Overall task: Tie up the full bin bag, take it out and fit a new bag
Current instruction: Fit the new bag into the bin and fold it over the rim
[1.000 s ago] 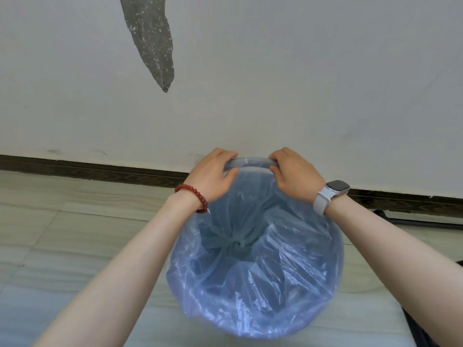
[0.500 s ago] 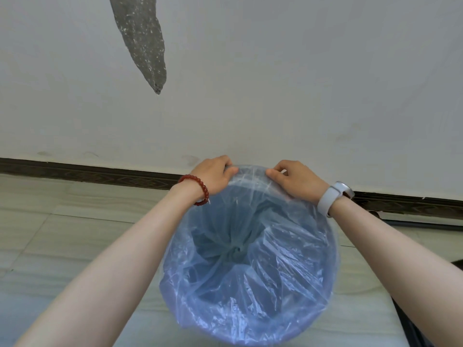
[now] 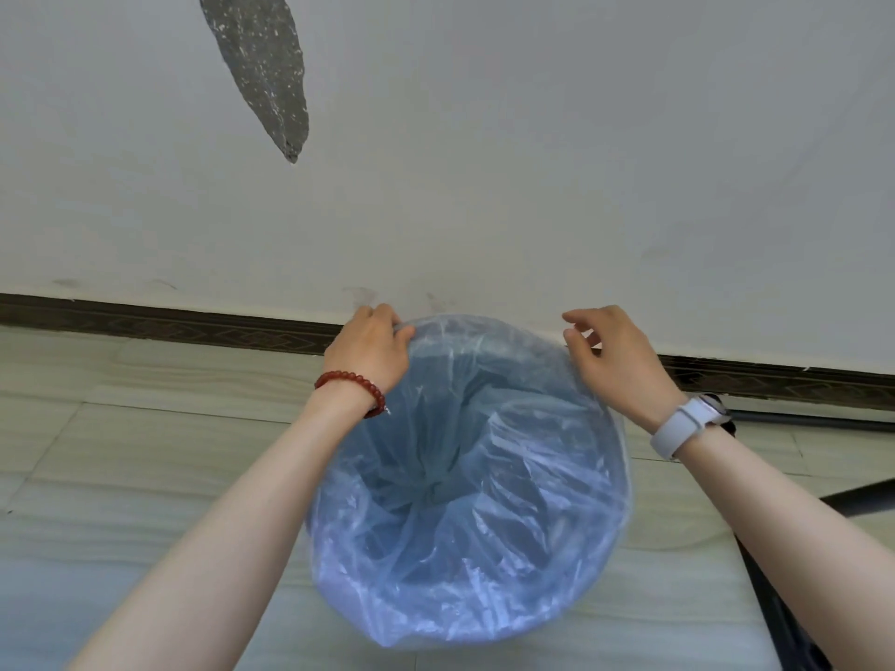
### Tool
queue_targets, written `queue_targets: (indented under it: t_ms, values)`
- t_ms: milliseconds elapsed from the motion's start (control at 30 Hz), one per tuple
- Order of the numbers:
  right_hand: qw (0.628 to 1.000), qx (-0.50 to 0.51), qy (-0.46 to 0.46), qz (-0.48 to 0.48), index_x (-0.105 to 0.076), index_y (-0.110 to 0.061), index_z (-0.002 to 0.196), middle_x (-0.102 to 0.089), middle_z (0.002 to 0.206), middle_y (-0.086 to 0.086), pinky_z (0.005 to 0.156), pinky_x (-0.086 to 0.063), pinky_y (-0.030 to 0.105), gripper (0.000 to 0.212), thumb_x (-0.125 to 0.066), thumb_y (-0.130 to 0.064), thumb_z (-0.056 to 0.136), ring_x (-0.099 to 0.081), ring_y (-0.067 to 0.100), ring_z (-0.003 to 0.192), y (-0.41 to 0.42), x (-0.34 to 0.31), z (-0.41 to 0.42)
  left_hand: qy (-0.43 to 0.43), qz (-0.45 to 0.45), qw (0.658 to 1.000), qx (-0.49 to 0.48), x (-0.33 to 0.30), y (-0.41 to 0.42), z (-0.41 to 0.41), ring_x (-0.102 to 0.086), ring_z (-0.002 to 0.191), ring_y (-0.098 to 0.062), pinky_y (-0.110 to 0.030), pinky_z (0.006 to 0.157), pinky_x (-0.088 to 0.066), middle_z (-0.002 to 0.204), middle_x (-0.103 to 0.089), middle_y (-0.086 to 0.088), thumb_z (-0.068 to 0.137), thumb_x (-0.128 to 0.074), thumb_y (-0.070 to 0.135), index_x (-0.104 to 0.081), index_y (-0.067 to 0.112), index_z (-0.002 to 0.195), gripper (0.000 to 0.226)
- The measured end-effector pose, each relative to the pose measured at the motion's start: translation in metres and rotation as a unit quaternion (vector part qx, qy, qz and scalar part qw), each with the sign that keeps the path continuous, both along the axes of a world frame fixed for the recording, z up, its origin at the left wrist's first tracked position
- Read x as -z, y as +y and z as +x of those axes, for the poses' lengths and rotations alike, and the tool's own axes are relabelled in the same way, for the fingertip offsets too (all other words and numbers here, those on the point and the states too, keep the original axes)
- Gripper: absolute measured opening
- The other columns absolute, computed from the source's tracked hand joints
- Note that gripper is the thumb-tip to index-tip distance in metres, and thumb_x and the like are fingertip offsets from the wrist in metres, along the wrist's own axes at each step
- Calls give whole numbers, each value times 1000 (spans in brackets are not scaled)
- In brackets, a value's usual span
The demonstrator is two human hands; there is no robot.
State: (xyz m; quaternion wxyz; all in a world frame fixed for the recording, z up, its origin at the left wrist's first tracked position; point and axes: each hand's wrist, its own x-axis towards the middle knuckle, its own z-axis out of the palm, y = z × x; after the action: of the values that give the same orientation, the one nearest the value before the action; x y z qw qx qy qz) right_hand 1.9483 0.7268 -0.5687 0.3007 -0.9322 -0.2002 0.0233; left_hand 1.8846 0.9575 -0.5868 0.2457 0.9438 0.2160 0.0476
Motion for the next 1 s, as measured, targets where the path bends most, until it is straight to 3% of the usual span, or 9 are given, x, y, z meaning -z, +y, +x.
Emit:
queue_targets:
  t_ms: [100, 233, 333, 467, 567, 667, 733, 867, 1000]
  values:
    - [996, -31, -71, -51, -54, -10, 118, -53, 117, 16, 89, -42, 41, 29, -48, -15, 90, -51, 33, 105, 4, 0, -2, -8, -5, 998, -62, 4, 11, -22, -54, 100, -39, -41, 84, -44, 110, -54, -21, 89, -43, 25, -53, 5, 100, 25]
    - [959, -132, -206, -144, -61, -12, 109, -63, 106, 15, 75, -44, 46, 24, -51, -12, 87, -55, 40, 95, 28, 1, -5, 28, -1, 995, -97, 2, 25, -55, -56, 97, -37, -41, 83, -47, 106, -59, -15, 85, -41, 29, -54, 15, 104, 26]
    - [962, -152, -105, -201, -51, -12, 120, -56, 118, 13, 84, -42, 44, 30, -41, -22, 93, -49, 36, 108, 48, 3, -5, 67, -11, 993, -96, -2, 33, -73, -58, 95, -34, -36, 78, -45, 102, -65, -15, 80, -46, 28, -56, 20, 101, 25]
    - [973, -131, -40, -183, -56, -6, 107, -55, 110, 16, 83, -43, 42, 25, -41, -19, 92, -49, 34, 106, 60, 5, -6, 57, -55, 996, -42, -10, 36, -66, -45, 121, -30, -37, 102, -37, 133, -43, -14, 81, -51, 24, -44, 17, 127, 47]
    - [976, -126, -51, -170, -55, -3, 108, -52, 112, 16, 85, -45, 44, 25, -43, -17, 91, -47, 33, 107, 62, 2, -8, -12, -40, 998, 42, -23, 25, -39, -39, 129, -27, -37, 110, -30, 137, -43, -12, 79, -45, 32, -45, 14, 128, 52]
    - [974, -129, -91, -165, -52, -2, 108, -51, 111, 17, 82, -45, 45, 25, -42, -16, 91, -45, 33, 106, 60, -8, -8, -32, -32, 987, 154, -31, 5, -12, -44, 125, -23, -27, 104, -29, 133, -50, -10, 88, -46, 23, -47, 12, 127, 41]
    - [979, -130, -91, -128, -52, -2, 106, -53, 108, 18, 78, -44, 41, 23, -43, -15, 90, -48, 34, 101, 57, -16, -7, -31, -14, 979, 201, -35, -6, 0, -50, 120, -23, -29, 100, -35, 128, -55, -8, 89, -47, 22, -50, 15, 125, 37]
    - [991, -125, 15, -39, -52, -4, 104, -63, 97, 19, 69, -35, 29, 18, -48, -12, 88, -56, 33, 88, 54, -27, -1, -32, -38, 975, 215, -47, -10, 16, -57, 106, -26, -27, 87, -41, 113, -65, -8, 89, -48, 19, -60, 13, 109, 24]
    - [984, -113, 136, -6, -53, -14, 95, -60, 76, 5, 66, -38, 30, 8, -48, -16, 89, -52, 22, 68, 55, -26, 3, 72, -81, 970, 218, -46, -6, 23, -54, 96, -24, -25, 78, -36, 108, -63, -11, 92, -44, 20, -55, 10, 108, 23]
